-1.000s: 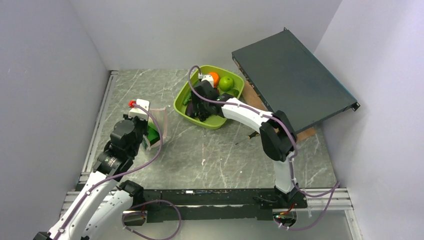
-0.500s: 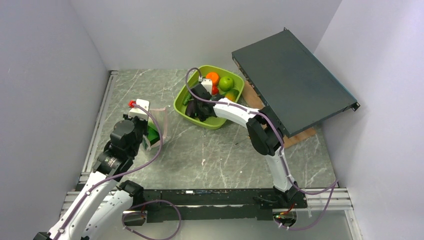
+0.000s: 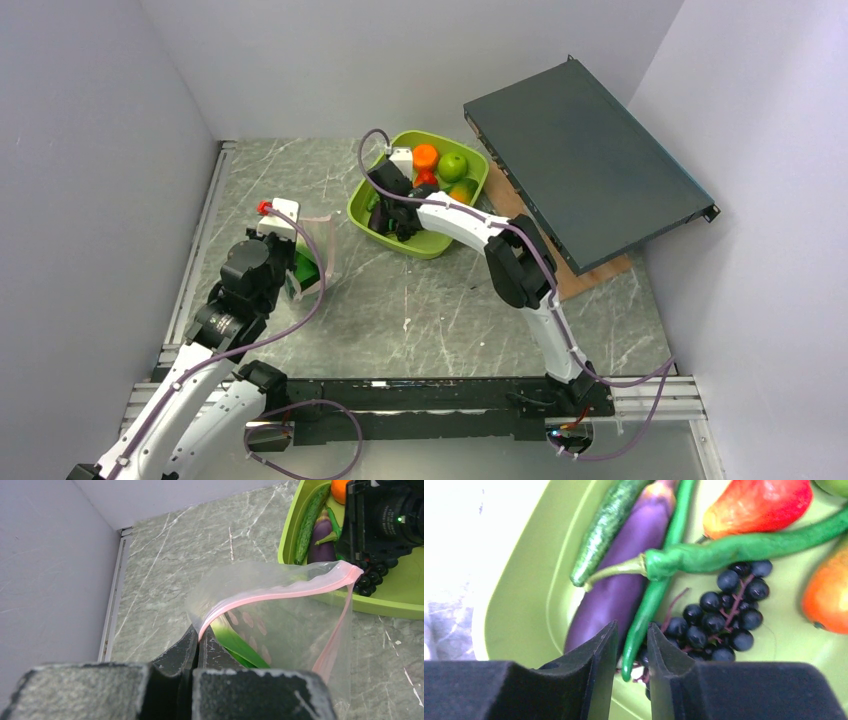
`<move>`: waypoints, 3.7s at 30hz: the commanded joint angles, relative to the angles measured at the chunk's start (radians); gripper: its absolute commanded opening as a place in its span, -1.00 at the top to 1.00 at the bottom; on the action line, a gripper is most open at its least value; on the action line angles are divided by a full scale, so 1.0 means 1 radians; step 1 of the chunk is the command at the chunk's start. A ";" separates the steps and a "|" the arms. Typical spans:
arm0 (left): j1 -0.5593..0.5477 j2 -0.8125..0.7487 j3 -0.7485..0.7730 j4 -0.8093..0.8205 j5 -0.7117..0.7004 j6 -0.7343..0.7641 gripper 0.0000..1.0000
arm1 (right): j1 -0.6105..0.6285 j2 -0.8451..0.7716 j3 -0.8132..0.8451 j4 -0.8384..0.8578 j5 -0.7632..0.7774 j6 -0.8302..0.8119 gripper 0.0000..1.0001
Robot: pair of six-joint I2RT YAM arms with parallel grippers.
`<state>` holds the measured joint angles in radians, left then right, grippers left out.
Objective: Place the food in the zip-top bag and seal the zipper
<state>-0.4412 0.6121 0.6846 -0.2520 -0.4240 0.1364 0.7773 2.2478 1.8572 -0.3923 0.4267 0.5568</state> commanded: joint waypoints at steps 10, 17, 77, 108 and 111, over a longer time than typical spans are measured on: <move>0.004 -0.004 0.032 0.034 0.010 -0.007 1.00 | -0.019 0.113 0.098 0.049 -0.159 0.130 0.19; 0.004 -0.026 0.022 0.042 0.004 -0.004 1.00 | -0.022 0.253 0.252 -0.125 -0.124 0.227 -0.10; 0.003 0.012 0.034 0.031 0.025 -0.007 1.00 | -0.156 -0.621 -0.466 0.165 -1.094 -0.050 1.00; 0.003 0.019 0.038 0.026 0.025 -0.004 1.00 | -0.118 -0.306 -0.295 -0.007 -0.748 -0.164 0.80; 0.003 0.020 0.036 0.027 0.024 -0.003 1.00 | -0.104 -0.334 -0.315 -0.026 -0.833 -0.215 0.83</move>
<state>-0.4412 0.6327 0.6849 -0.2527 -0.4011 0.1368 0.6533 1.9923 1.5631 -0.3908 -0.3470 0.4049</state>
